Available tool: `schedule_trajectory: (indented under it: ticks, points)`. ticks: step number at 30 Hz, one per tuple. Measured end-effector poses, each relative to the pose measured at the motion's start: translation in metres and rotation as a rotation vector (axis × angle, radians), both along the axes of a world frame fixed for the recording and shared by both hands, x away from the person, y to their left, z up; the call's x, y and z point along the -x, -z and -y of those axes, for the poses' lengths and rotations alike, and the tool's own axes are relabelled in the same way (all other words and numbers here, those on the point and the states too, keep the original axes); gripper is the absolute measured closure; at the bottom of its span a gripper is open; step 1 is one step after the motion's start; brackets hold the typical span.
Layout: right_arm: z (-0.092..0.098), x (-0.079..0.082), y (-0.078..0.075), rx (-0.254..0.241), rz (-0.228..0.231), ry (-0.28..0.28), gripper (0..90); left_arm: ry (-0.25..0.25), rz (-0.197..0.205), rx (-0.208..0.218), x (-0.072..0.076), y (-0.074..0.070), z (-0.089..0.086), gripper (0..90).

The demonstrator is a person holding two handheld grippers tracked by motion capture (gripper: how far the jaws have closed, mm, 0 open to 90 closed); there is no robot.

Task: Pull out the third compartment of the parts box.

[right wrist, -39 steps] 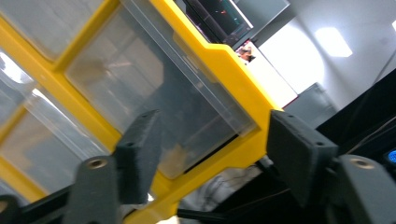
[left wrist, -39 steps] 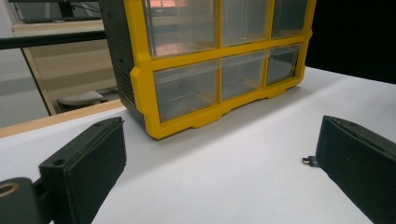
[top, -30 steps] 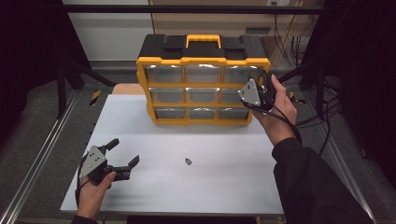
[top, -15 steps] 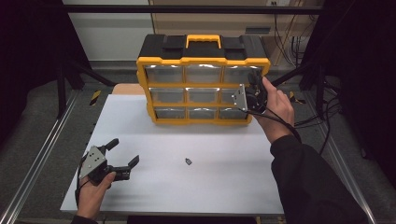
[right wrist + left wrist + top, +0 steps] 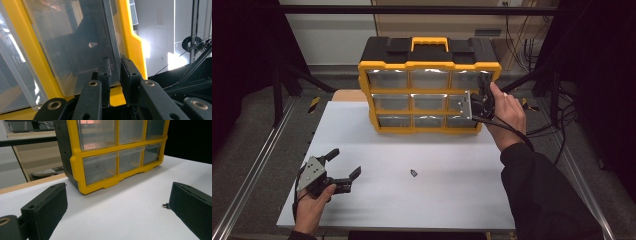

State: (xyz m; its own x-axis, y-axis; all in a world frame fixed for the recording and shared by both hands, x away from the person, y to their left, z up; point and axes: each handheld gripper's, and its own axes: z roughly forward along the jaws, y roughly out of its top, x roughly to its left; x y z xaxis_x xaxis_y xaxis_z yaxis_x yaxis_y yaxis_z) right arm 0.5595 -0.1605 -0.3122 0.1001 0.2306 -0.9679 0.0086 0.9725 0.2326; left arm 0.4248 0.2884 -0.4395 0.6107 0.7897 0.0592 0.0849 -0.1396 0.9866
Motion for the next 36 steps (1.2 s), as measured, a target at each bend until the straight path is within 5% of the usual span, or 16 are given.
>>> schedule_trajectory:
  ticks: [18,22,36]
  points:
    - [0.0018,-0.0023,-0.0007,0.018,0.028,0.011,78.2,0.001,-0.001,-0.001,0.0002,0.0001,-0.0001,1.6]
    - [0.0024,-0.0036,0.0024,0.075,0.043,0.024,77.8,0.002,-0.001,0.001,0.0001,-0.0001,0.0000,1.6]
    - [-0.0021,-0.0065,0.0080,0.097,0.096,0.064,82.1,0.004,-0.004,0.009,0.0005,0.0001,-0.0010,1.6]
